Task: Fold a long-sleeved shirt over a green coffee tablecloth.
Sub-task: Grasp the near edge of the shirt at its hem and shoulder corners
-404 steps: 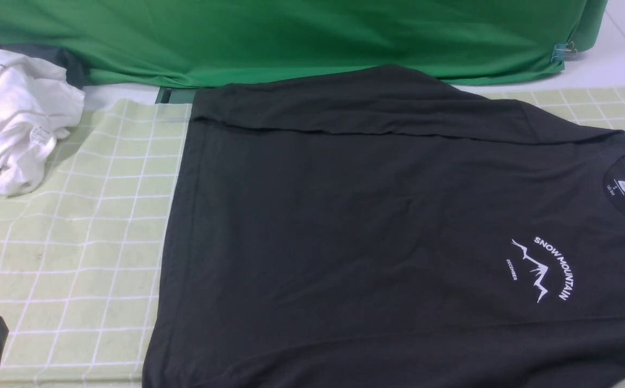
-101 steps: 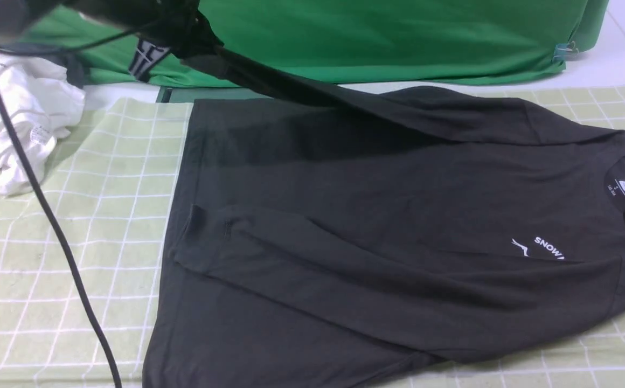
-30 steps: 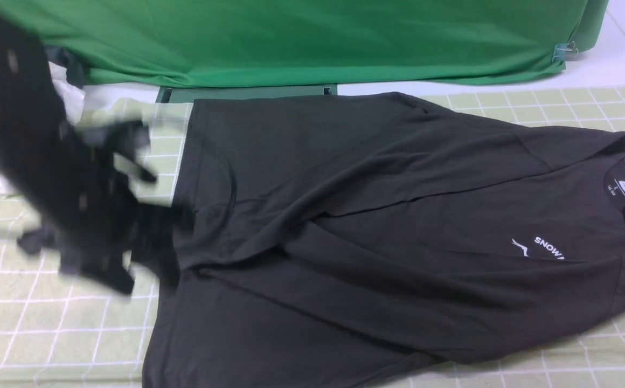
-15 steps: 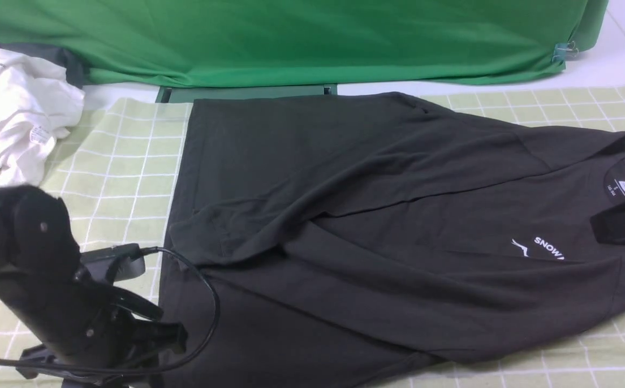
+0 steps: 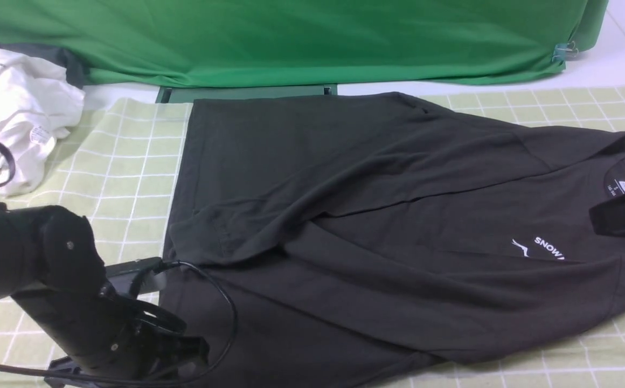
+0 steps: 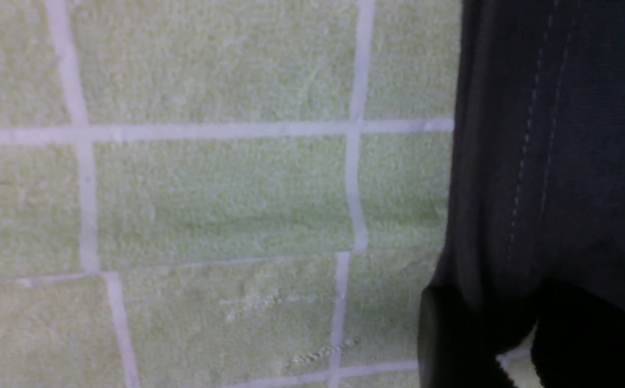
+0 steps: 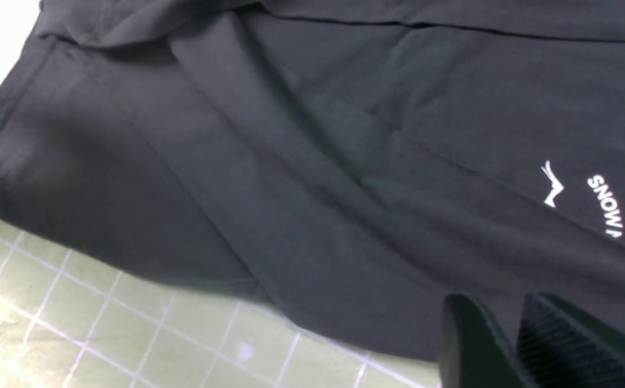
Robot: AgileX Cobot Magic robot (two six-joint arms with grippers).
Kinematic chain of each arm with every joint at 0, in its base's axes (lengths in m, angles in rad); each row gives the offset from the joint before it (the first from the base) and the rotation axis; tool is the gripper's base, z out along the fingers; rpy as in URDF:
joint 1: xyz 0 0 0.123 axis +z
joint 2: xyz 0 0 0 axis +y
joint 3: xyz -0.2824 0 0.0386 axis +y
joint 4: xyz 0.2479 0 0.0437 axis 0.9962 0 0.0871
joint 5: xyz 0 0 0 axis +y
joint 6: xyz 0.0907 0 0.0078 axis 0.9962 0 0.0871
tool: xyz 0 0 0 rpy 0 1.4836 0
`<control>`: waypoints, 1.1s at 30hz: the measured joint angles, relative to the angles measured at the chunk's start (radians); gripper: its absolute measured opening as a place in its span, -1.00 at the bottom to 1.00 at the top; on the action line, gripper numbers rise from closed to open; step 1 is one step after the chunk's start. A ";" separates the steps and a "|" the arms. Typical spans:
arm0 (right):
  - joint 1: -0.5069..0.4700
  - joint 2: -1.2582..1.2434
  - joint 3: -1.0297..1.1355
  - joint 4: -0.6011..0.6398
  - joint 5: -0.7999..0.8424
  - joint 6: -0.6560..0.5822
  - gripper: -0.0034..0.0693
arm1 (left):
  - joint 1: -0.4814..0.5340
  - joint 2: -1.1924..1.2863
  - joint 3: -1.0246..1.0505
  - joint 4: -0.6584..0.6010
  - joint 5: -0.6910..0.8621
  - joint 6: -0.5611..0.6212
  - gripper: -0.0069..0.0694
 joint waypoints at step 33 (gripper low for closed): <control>0.578 0.538 0.117 -0.556 -0.191 0.203 -0.36 | -0.018 -0.104 -0.009 0.176 0.034 -0.012 -0.78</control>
